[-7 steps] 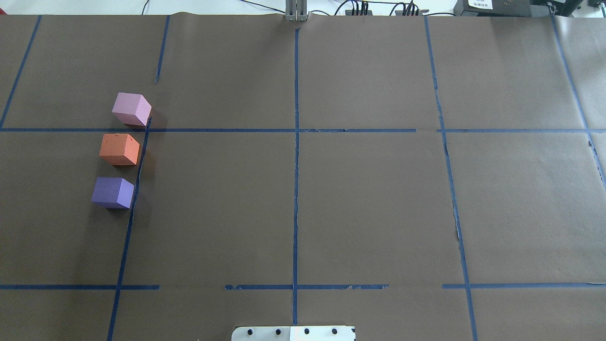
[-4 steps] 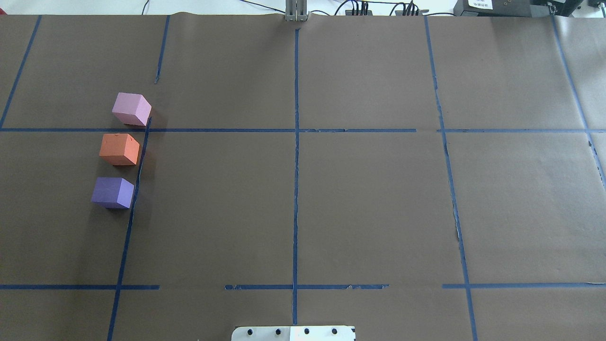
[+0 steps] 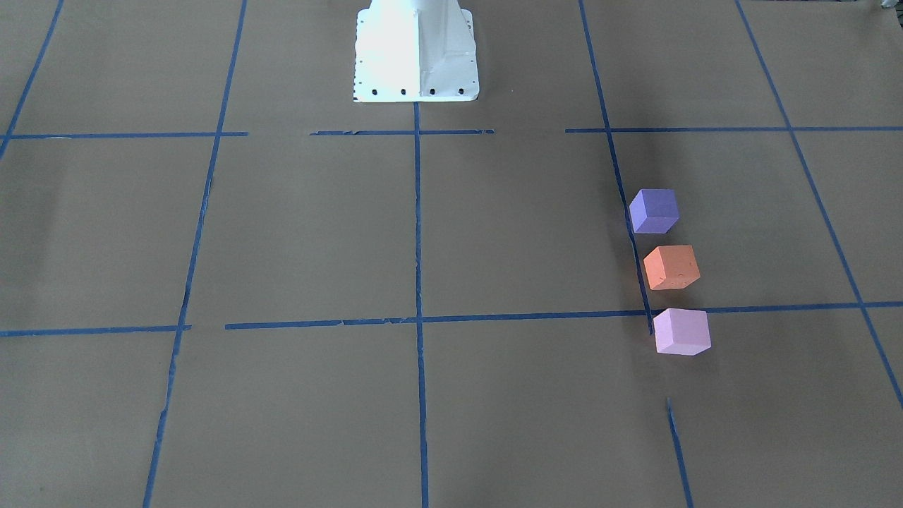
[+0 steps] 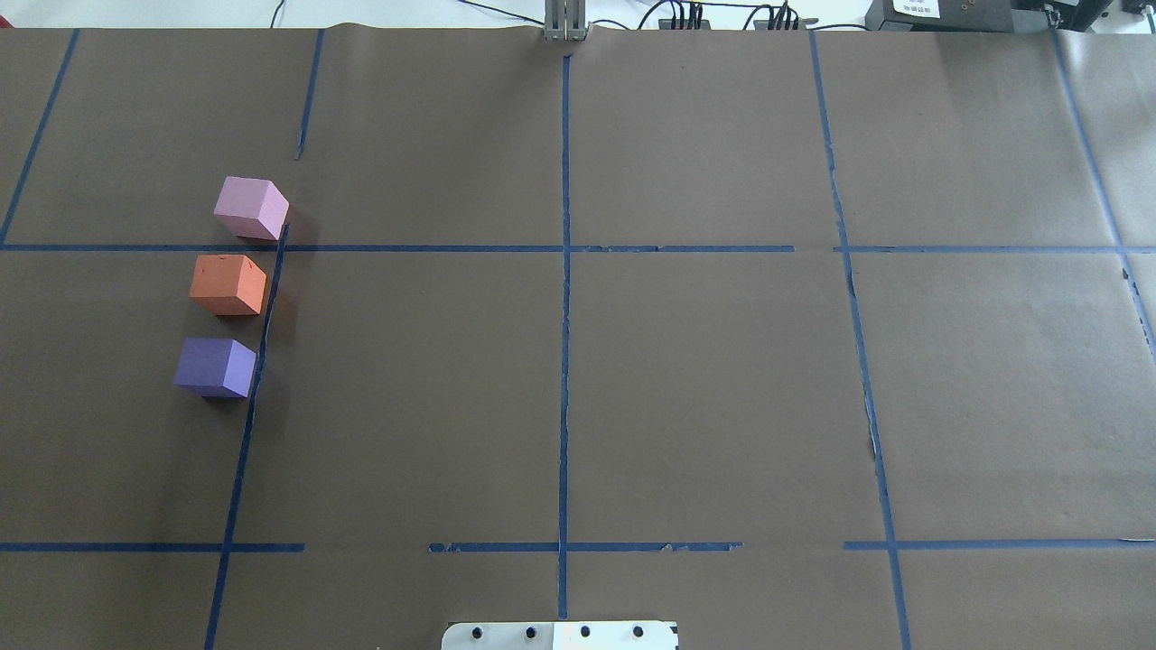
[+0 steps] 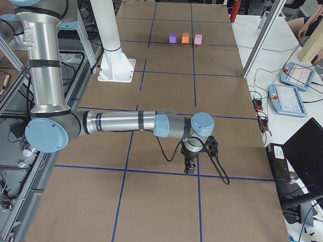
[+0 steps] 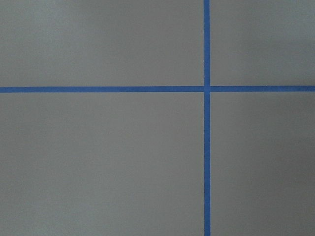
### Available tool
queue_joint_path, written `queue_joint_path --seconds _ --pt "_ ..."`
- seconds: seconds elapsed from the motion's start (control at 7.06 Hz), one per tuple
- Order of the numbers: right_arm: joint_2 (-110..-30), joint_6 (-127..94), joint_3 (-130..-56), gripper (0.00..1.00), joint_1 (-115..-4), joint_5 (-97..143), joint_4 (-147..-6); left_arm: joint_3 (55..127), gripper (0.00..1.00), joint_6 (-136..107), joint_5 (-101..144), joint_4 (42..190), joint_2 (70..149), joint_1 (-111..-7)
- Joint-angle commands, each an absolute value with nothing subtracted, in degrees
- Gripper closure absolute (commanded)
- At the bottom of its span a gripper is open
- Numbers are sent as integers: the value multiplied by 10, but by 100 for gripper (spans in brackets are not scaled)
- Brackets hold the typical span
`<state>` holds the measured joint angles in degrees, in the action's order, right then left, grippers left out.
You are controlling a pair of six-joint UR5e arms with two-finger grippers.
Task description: Arrange blocks in a line
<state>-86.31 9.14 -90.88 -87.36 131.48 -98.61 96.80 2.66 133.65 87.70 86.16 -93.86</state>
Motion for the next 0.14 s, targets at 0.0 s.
queue_joint_path --seconds 0.0 --pt "-863 91 -909 0 -874 1315 -986 969 0 32 1338 876 860 -939"
